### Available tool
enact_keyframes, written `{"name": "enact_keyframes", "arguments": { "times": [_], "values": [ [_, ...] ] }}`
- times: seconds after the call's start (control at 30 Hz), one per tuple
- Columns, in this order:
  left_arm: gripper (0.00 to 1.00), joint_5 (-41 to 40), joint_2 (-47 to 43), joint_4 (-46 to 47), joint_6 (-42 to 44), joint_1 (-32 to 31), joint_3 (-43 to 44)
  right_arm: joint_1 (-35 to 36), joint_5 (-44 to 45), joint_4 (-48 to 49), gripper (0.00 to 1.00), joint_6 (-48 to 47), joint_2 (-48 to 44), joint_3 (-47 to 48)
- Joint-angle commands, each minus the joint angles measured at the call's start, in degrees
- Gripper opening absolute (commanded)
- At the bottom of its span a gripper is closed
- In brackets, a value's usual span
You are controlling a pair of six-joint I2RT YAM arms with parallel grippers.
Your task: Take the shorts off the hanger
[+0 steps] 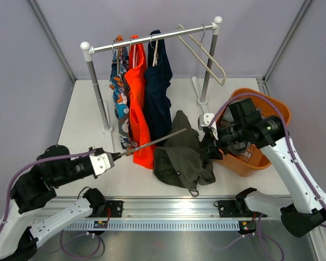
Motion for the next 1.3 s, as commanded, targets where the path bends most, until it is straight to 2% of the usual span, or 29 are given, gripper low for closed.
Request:
{"name": "enact_keyframes", "arguments": {
  "times": [0.0, 0.07, 0.17, 0.3, 0.47, 0.73, 0.87, 0.97, 1.1, 1.17, 1.27],
  "values": [
    [0.0, 5.0, 3.1, 11.7, -1.4, -0.2, -2.1, 0.3, 0.6, -6.3, 0.55, -7.8, -2.3, 9.2],
    [0.0, 7.0, 4.8, 14.2, -1.7, -0.2, -3.4, 0.3, -0.2, -11.0, 0.58, -14.3, -2.3, 11.8],
    [0.0, 10.5, 6.3, 18.8, -2.8, -0.1, -5.3, 0.3, -1.0, -9.1, 0.59, -14.6, -2.6, 11.4],
    [0.0, 14.2, 10.3, 22.4, -3.6, -0.1, -5.9, 0.3, -3.1, -4.9, 0.61, -13.5, -1.3, 9.4],
    [0.0, 17.3, 11.9, 27.3, -5.3, 0.1, -6.8, 0.3, 2.3, 2.1, 0.59, -9.5, 1.9, 7.8],
    [0.0, 19.7, 11.9, 31.2, -7.3, 0.7, -9.4, 0.8, 4.3, 7.8, 0.56, -7.6, 2.6, 4.5],
    [0.0, 20.4, 12.5, 29.6, -6.8, 1.5, -9.5, 0.7, -4.6, -1.5, 0.54, -13.9, 1.7, 11.1],
    [0.0, 21.5, 12.5, 29.4, -6.7, 2.8, -10.1, 0.8, -7.8, -2.5, 0.53, -12.2, 2.0, 14.4],
    [0.0, 23.0, 12.7, 30.2, -7.2, 4.1, -10.7, 0.8, -2.1, 6.0, 0.6, -4.1, 0.4, 11.0],
    [0.0, 23.5, 12.8, 30.6, -7.5, 4.2, -10.7, 0.8, 0.7, 8.5, 0.66, -3.0, 1.0, 8.5],
    [0.0, 24.1, 12.9, 31.1, -7.8, 4.3, -10.6, 0.8, 3.2, 6.7, 0.67, -5.5, 3.0, 6.9]
  ]
}}
